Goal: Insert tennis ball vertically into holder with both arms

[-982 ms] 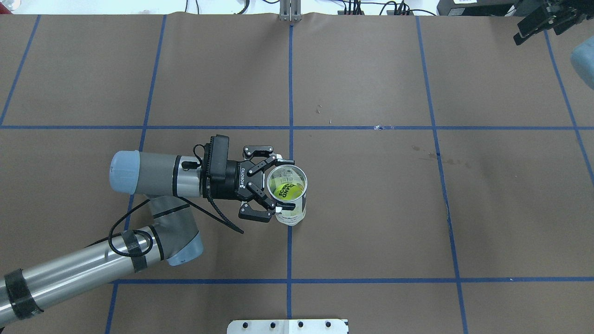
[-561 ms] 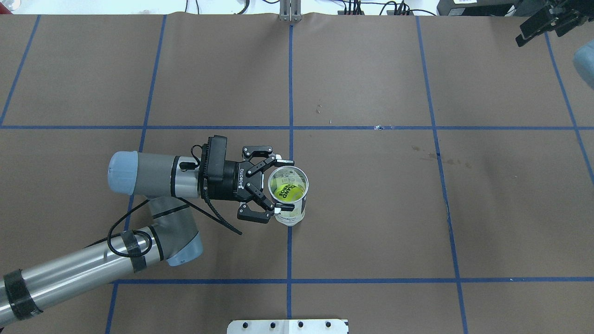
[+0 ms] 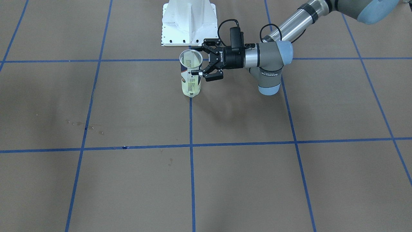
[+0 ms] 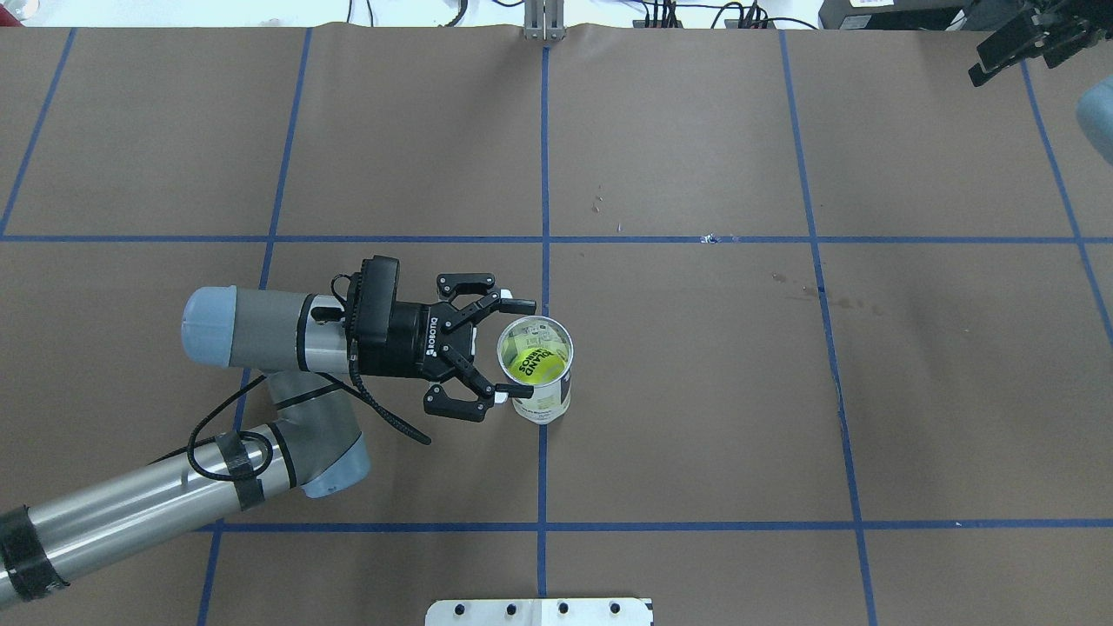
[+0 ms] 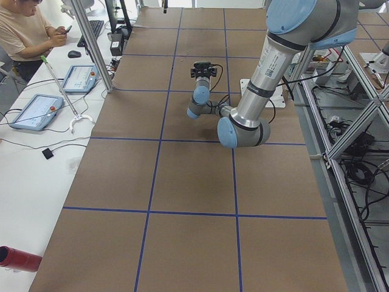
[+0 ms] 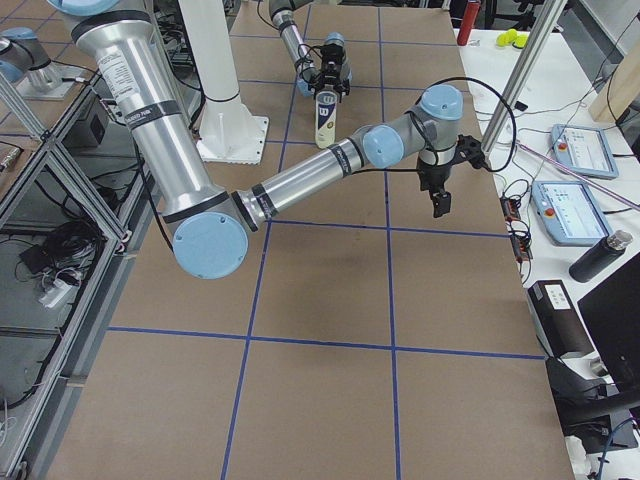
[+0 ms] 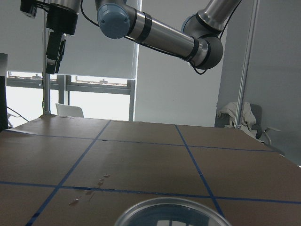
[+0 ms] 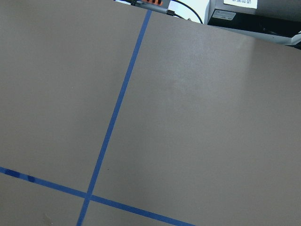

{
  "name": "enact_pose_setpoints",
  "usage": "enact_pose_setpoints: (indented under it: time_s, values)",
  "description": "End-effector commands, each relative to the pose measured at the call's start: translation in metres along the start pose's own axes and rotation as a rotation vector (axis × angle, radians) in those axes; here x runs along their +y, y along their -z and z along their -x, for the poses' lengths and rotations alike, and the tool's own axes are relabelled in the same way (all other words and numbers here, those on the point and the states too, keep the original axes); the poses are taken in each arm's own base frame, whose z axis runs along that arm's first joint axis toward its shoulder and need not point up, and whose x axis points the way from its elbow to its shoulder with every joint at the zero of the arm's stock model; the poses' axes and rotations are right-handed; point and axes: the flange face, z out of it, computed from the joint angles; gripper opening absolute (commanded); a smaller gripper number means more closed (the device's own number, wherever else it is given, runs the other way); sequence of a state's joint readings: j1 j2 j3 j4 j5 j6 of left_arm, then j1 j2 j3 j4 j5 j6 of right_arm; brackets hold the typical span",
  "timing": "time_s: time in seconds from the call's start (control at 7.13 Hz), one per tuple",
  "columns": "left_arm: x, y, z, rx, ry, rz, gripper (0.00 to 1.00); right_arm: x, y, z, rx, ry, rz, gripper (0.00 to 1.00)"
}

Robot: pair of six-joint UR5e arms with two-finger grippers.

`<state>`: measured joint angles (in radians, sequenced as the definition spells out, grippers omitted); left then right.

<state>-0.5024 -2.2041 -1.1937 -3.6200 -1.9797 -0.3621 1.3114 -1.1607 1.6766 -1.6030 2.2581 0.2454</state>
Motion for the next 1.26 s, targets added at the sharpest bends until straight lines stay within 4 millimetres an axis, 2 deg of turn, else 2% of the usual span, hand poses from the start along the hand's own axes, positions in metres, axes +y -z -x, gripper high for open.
enact_pose_setpoints:
  time_s: [0.0, 0.14, 0.28, 0.56, 0.84, 1.12]
  values:
    - [-0.015, 0.0, -0.006, 0.015, -0.015, -0.041, 1.0, 0.0, 0.0, 0.0, 0.0, 0.0, 0.0, 1.0]
    - [-0.03, -0.001, -0.01, 0.026, -0.026, -0.071, 1.0, 0.001, 0.0, -0.002, 0.001, -0.004, 0.0, 1.0]
    - [-0.04, -0.002, -0.013, 0.032, -0.025, -0.094, 1.0, 0.01, -0.009, -0.012, 0.006, -0.025, 0.02, 1.0]
    - [-0.059, 0.005, 0.0, 0.006, -0.002, -0.121, 1.0, 0.038, -0.022, -0.057, 0.029, -0.098, 0.056, 1.0]
    - [-0.075, 0.043, 0.039, -0.064, 0.032, -0.108, 1.0, 0.08, -0.03, -0.106, 0.053, -0.172, 0.089, 1.0]
    - [-0.075, 0.113, 0.076, -0.175, 0.022, -0.058, 1.0, 0.136, -0.047, -0.15, 0.064, -0.192, 0.07, 1.0]
